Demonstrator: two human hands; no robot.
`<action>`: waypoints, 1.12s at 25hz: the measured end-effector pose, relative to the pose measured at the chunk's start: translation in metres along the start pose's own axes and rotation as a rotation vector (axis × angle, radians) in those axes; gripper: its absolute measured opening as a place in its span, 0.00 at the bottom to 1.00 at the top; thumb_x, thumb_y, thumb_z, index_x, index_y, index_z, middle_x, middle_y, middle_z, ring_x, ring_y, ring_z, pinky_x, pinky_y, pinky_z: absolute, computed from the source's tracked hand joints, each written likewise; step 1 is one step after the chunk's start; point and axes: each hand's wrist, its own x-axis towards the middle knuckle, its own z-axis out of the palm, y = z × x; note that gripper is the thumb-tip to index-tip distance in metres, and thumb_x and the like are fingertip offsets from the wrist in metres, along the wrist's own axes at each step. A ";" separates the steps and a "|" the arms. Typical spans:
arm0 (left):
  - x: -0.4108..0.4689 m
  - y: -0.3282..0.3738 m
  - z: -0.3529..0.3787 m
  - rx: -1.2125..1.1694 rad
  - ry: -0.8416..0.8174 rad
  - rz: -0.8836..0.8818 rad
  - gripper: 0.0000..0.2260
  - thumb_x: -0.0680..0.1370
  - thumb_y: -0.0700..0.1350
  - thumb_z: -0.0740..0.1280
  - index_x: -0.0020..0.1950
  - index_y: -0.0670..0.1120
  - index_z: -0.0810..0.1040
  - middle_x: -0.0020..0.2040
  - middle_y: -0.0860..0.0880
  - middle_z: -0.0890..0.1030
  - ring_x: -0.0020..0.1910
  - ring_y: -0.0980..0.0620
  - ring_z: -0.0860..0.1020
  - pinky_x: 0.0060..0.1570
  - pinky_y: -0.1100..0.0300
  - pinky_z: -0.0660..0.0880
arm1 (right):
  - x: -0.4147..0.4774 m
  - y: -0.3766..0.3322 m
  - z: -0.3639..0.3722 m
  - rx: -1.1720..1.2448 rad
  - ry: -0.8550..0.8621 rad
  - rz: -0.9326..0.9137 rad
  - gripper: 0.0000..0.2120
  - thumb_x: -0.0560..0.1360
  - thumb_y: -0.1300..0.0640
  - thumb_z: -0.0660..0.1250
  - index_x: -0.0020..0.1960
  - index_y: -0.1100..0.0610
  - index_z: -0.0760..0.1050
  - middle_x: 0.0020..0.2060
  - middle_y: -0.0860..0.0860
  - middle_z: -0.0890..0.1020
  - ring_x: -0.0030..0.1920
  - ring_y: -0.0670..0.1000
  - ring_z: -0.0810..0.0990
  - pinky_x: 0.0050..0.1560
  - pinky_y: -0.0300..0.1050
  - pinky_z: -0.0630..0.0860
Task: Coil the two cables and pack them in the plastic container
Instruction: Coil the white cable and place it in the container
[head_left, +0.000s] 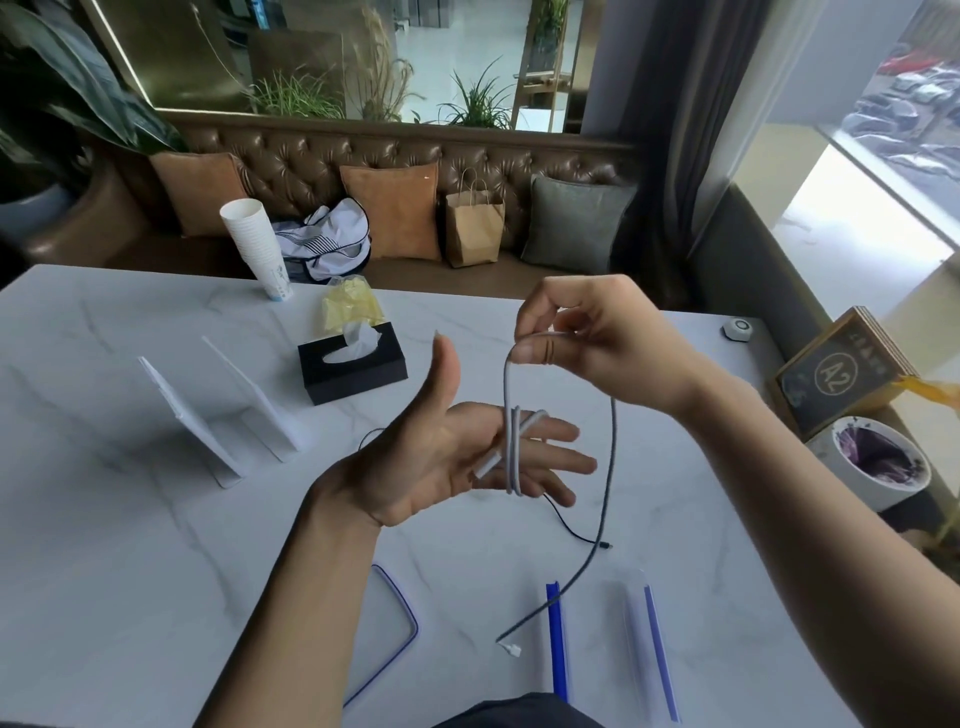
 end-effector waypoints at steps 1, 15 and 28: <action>0.000 0.002 0.003 -0.028 -0.016 0.032 0.56 0.62 0.81 0.51 0.73 0.37 0.67 0.68 0.38 0.76 0.62 0.38 0.78 0.60 0.57 0.72 | -0.001 0.003 0.005 0.045 0.001 0.000 0.06 0.73 0.57 0.73 0.42 0.58 0.79 0.37 0.55 0.83 0.37 0.52 0.79 0.40 0.55 0.77; -0.011 0.010 0.012 -0.444 0.432 0.587 0.51 0.68 0.74 0.49 0.77 0.36 0.55 0.76 0.39 0.66 0.74 0.46 0.67 0.75 0.52 0.59 | -0.058 0.027 0.062 0.167 -0.094 0.292 0.08 0.80 0.54 0.64 0.44 0.53 0.78 0.27 0.41 0.75 0.30 0.42 0.74 0.33 0.36 0.72; -0.003 -0.026 0.014 0.164 0.278 0.033 0.52 0.66 0.77 0.39 0.79 0.43 0.57 0.77 0.45 0.66 0.76 0.49 0.64 0.77 0.49 0.54 | -0.064 -0.022 0.019 -0.413 -0.130 -0.240 0.10 0.79 0.49 0.63 0.50 0.50 0.81 0.39 0.44 0.72 0.36 0.49 0.74 0.37 0.54 0.76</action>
